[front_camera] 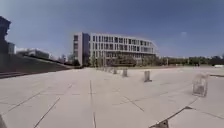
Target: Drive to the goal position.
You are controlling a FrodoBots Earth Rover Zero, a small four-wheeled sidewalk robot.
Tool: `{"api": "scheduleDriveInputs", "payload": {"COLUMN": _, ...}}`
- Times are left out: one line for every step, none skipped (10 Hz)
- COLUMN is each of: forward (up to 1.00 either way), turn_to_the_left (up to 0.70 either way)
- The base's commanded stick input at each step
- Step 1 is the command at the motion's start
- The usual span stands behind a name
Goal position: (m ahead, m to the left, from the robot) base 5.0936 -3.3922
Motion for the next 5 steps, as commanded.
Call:
{"api": "scheduleDriveInputs", "payload": {"forward": 0.7, "turn_to_the_left": -0.34}}
{"api": "scheduleDriveInputs", "payload": {"forward": 0.7, "turn_to_the_left": -0.34}}
{"api": "scheduleDriveInputs", "payload": {"forward": 0.7, "turn_to_the_left": -0.34}}
{"api": "scheduleDriveInputs", "payload": {"forward": 0.7, "turn_to_the_left": -0.34}}
{"api": "scheduleDriveInputs", "payload": {"forward": 0.7, "turn_to_the_left": -0.34}}
